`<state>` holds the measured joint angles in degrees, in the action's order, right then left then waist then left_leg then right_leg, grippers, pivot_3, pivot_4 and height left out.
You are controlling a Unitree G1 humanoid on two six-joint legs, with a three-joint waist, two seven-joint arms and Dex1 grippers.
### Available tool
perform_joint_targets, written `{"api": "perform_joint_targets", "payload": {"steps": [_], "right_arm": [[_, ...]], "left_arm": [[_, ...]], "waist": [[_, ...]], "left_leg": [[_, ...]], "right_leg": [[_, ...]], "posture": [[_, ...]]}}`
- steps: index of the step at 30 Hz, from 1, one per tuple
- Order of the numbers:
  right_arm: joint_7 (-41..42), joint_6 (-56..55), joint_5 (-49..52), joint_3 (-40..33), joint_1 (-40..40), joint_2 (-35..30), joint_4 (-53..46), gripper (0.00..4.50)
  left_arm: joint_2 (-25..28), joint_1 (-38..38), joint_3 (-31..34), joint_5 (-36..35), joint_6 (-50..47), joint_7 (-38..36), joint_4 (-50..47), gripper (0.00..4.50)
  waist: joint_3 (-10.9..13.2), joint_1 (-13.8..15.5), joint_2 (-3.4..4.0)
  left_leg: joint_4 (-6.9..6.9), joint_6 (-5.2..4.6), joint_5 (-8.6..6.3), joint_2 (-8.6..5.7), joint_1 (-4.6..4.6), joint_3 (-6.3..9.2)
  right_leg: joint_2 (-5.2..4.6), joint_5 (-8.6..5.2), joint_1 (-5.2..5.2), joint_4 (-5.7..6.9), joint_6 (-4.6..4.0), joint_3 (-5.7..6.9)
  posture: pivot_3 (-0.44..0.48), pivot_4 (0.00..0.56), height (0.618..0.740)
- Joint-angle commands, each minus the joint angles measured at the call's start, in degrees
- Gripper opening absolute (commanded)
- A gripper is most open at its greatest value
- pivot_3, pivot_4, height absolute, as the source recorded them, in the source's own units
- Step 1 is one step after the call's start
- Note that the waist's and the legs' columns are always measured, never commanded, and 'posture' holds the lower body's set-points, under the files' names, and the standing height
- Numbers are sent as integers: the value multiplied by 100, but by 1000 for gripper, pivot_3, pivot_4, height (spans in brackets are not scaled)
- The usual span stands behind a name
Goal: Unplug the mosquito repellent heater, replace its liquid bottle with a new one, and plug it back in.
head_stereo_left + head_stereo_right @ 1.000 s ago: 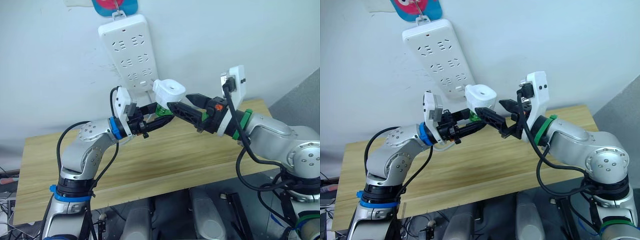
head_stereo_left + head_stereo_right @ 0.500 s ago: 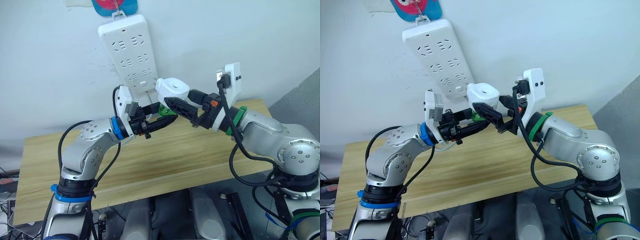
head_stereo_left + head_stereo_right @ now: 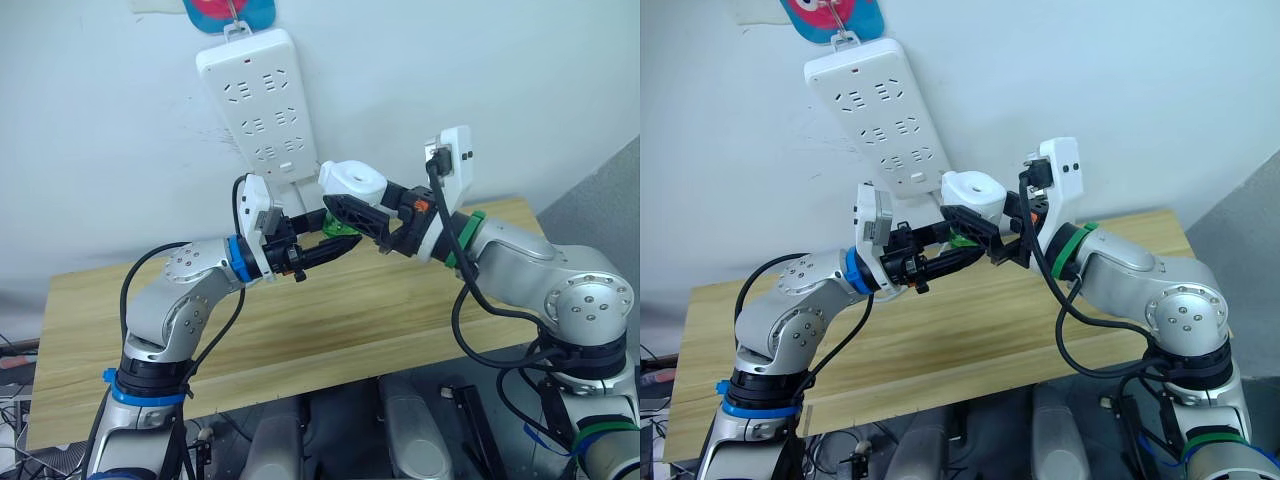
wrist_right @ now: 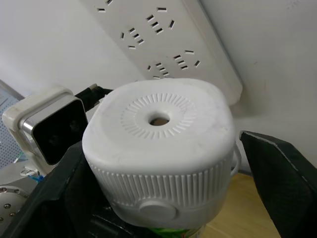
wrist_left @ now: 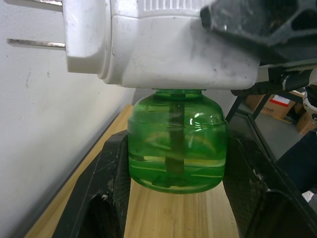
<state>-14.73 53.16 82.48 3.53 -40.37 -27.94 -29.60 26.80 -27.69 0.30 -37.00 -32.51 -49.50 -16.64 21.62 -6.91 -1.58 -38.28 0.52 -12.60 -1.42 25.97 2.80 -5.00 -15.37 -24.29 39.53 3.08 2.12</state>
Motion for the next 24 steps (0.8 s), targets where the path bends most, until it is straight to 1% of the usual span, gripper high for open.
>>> {"api": "perform_joint_targets", "payload": {"steps": [1,2,9,13,17,18,20,23,24], "right_arm": [[17,5,78,-73,-80,13,-159,3191],[17,9,79,-74,-81,15,-162,2960],[-3,26,95,-93,-118,50,-155,2954],[7,12,97,-112,-146,93,-171,2954],[1,12,113,-127,-175,137,-176,2954],[2,14,112,-131,-181,143,-174,2954],[7,19,103,-140,-190,153,-167,2954],[77,21,-21,-153,-193,139,-140,2954],[130,19,-86,-162,-194,117,-130,2954]], "left_arm": [[-11,12,14,-131,73,-70,-279,2212],[-31,31,44,-163,134,-110,-283,2212],[68,57,22,-235,28,-217,-309,2212],[173,80,-1,-198,162,-405,-308,2212],[135,22,70,-168,155,-275,-195,2212],[142,6,77,-205,105,-288,-185,2932],[149,-6,102,-275,47,-318,-185,3482],[198,28,115,-291,68,-395,-207,4436],[223,30,142,-309,74,-423,-225,4475]], "waist": [[0,1,0],[0,2,0],[0,2,0],[0,1,0],[0,2,0],[0,3,0],[0,2,0],[0,1,0],[0,2,1]], "left_leg": [[0,0,0,0,0,0],[0,0,0,0,0,1],[0,0,0,0,0,0],[0,0,0,0,0,0],[0,0,0,0,0,0],[0,0,0,0,0,0],[0,1,1,0,0,0],[0,2,1,0,-1,0],[0,2,1,0,-1,0]], "right_leg": [[0,0,0,0,0,0],[0,0,0,0,0,0],[0,0,0,0,0,0],[0,0,0,0,0,0],[0,0,0,0,0,0],[0,0,0,-1,0,0],[0,0,0,0,0,0],[0,0,0,0,0,0],[0,0,0,0,0,0]], "posture": [[-290,325,734],[-291,324,734],[-293,323,734],[-293,321,734],[-293,321,734],[-293,321,734],[-293,321,734],[-284,311,734],[-280,308,734]]}}
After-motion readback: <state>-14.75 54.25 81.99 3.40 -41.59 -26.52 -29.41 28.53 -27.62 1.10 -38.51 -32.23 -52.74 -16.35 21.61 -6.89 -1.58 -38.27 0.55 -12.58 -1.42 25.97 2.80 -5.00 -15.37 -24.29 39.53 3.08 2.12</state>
